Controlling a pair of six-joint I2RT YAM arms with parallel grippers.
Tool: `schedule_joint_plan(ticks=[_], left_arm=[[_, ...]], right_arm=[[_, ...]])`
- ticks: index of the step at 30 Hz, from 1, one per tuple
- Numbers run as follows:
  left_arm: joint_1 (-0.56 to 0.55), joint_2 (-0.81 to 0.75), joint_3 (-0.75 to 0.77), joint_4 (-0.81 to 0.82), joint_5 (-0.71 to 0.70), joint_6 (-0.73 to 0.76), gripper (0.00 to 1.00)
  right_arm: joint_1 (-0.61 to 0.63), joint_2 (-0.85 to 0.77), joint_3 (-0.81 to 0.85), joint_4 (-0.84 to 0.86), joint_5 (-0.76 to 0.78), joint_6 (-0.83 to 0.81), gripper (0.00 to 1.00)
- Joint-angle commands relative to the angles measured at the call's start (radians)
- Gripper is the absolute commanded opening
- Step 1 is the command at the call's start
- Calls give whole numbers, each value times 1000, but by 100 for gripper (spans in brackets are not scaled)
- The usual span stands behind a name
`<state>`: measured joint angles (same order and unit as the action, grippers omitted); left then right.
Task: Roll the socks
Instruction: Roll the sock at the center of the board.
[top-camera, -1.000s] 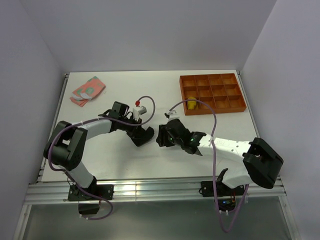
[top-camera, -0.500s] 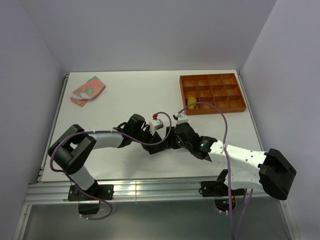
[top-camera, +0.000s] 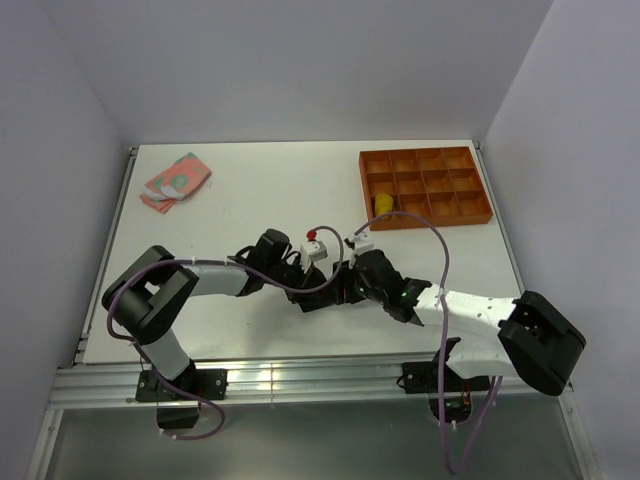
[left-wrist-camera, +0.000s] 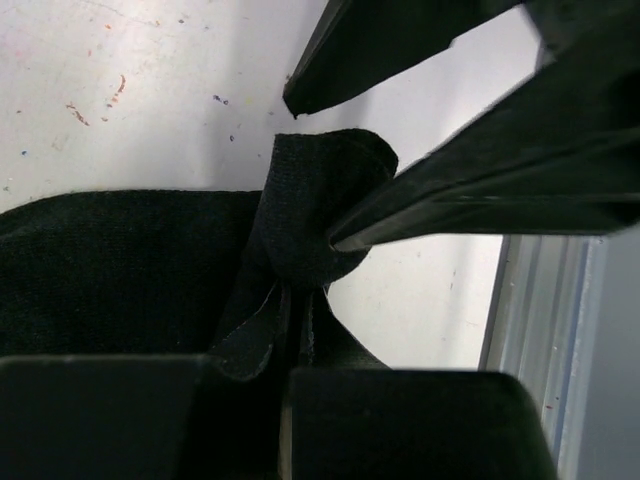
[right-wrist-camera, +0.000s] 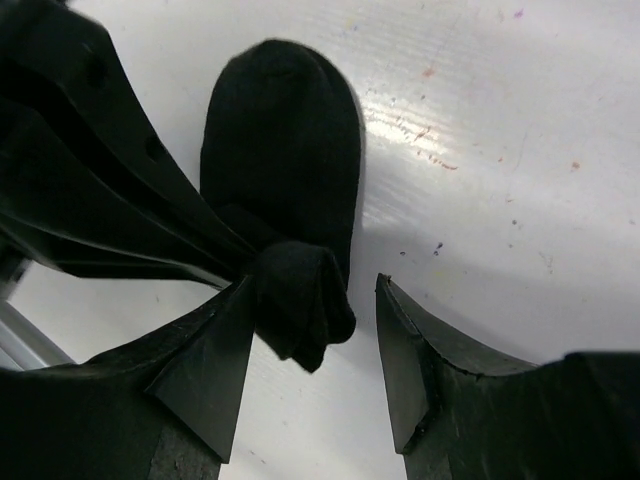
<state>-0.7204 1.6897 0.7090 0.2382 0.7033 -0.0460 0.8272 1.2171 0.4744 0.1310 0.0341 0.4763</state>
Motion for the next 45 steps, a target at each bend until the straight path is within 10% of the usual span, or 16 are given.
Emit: schedule_joint_plan(ticks=[1,33,45], left_arm=[[19,27,-19,-16,86,-5,0],[55,94,18,-65,386,35,0],[78,85,20,-30,391,9,0]], right_arm=[[-17,25,-36,166,-91,-47,59],[-20,68,-281,633,-395,-62,57],[-7,151,-221,569,-395,-68,20]])
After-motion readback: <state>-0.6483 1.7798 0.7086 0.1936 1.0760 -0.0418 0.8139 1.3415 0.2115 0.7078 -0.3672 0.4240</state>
